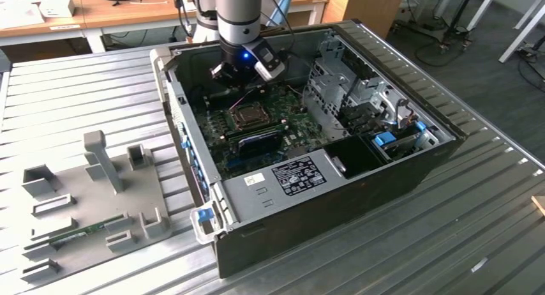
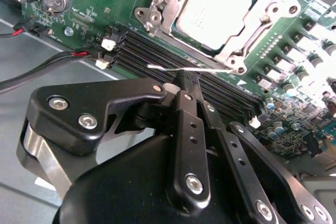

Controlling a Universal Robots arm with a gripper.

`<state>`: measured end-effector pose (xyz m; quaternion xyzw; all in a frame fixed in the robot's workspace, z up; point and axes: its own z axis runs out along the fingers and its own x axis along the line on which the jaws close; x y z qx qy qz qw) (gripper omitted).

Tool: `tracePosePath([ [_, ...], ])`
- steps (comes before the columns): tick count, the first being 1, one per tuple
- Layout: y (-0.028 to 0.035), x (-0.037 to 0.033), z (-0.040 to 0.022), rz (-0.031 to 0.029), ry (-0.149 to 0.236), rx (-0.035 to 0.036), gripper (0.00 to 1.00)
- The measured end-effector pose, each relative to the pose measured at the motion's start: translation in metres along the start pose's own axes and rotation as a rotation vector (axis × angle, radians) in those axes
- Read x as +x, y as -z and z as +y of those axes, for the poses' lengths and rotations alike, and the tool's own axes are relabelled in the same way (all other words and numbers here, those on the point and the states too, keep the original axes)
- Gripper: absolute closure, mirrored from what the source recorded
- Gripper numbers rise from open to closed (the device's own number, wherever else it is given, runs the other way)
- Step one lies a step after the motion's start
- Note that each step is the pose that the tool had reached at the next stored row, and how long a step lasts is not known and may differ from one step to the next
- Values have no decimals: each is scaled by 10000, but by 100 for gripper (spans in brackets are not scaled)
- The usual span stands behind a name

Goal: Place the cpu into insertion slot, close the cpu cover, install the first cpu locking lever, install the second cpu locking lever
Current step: 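Install the first cpu locking lever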

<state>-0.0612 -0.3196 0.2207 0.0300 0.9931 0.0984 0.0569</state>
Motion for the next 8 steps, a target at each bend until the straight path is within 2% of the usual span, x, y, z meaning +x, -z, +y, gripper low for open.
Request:
tracePosePath([
  [8,-21,-7,-4,1,1,2,90],
])
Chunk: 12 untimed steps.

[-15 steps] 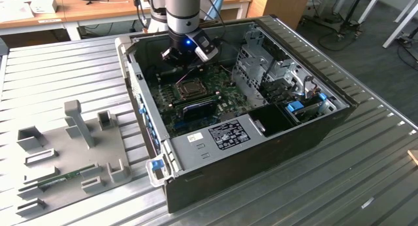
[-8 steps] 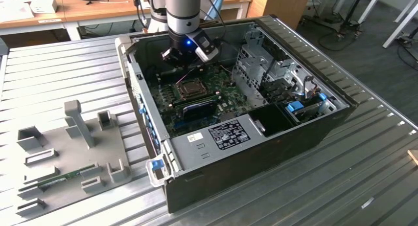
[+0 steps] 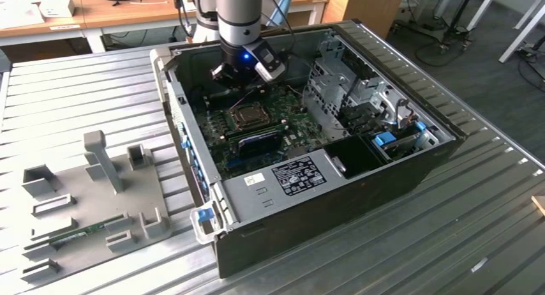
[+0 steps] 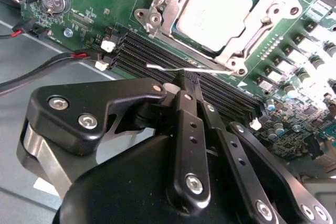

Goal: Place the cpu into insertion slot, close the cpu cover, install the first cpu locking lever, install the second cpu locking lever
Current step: 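Install the first cpu locking lever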

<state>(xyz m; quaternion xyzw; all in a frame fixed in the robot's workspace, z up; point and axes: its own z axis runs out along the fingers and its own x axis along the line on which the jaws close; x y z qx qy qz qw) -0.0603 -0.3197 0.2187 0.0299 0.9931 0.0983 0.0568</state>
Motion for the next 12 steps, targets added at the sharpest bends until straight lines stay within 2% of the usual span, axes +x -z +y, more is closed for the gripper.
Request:
tracePosePath([
  [12,-55,-65,-6,-2,-2,-1,90],
])
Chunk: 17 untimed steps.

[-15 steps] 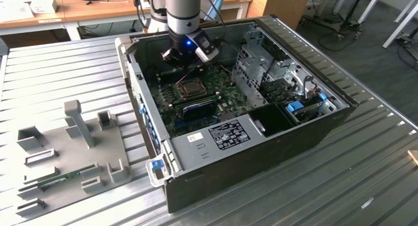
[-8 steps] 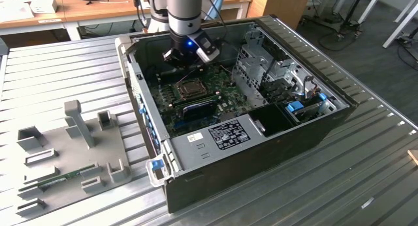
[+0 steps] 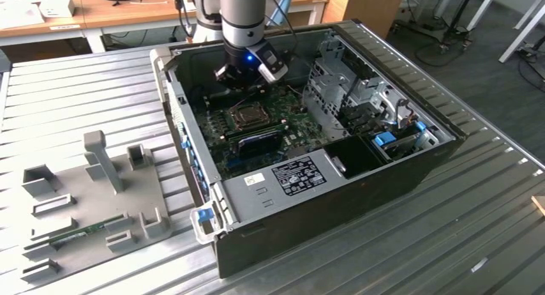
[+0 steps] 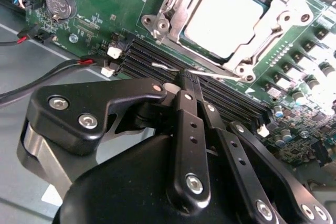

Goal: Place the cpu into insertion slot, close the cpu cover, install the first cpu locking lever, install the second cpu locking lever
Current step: 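Install the first cpu locking lever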

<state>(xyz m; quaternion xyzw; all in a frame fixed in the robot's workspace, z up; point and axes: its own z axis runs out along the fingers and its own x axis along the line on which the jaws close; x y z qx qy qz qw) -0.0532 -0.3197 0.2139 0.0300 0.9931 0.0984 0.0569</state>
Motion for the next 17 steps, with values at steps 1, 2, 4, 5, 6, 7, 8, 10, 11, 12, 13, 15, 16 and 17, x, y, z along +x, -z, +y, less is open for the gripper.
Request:
tracePosePath([
  [1,-6,0,-1,0,0,0,90],
  [2,-13,0,-3,1,0,0,90],
  [4,-23,0,-5,1,1,1,90],
  [5,-26,1,-6,1,1,1,90],
  [6,-27,1,-6,2,1,3,90],
  [7,-28,1,-6,2,1,3,90],
  [8,-30,1,-5,1,1,1,90],
  [10,-32,1,-2,1,2,1,90],
  [11,-33,1,-1,1,2,0,90],
  [12,-33,1,-1,1,3,1,90],
  [13,-33,2,-1,2,1,2,90],
  [15,-35,2,0,1,1,1,90],
  [16,-36,2,0,1,1,1,90],
  [17,-38,2,2,0,1,-1,90],
])
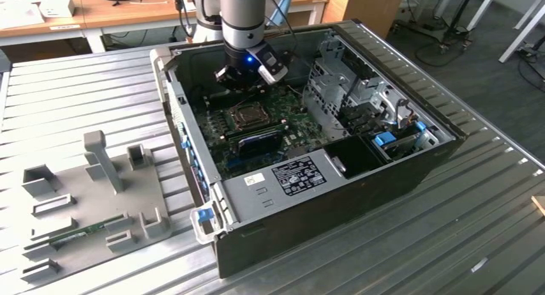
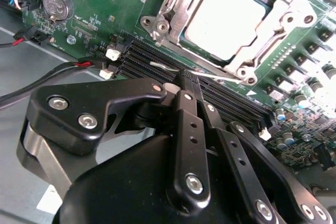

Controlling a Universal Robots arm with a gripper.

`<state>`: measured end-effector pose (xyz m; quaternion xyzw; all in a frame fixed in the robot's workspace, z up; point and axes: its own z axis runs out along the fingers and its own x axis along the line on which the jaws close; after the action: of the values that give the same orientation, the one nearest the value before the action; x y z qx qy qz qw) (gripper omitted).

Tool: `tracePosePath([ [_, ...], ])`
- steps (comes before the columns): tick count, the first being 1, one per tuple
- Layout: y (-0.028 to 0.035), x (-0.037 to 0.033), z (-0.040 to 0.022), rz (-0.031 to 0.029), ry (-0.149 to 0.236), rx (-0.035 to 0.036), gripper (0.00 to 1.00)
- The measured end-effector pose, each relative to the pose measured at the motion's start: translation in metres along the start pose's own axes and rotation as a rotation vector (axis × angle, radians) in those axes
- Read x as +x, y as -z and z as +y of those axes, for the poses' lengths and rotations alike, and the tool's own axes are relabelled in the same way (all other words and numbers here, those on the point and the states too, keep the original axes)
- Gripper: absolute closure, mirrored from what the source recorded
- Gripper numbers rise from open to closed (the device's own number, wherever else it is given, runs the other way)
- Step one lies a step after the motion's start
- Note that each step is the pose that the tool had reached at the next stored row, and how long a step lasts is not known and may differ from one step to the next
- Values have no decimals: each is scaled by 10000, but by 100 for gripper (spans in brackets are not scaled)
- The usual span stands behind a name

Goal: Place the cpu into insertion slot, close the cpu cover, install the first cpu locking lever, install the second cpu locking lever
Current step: 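Install the first cpu locking lever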

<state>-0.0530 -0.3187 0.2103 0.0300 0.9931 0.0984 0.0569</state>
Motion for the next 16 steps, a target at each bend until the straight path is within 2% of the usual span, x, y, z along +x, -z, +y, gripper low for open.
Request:
tracePosePath([
  [16,-29,4,4,-3,-16,2,90],
])
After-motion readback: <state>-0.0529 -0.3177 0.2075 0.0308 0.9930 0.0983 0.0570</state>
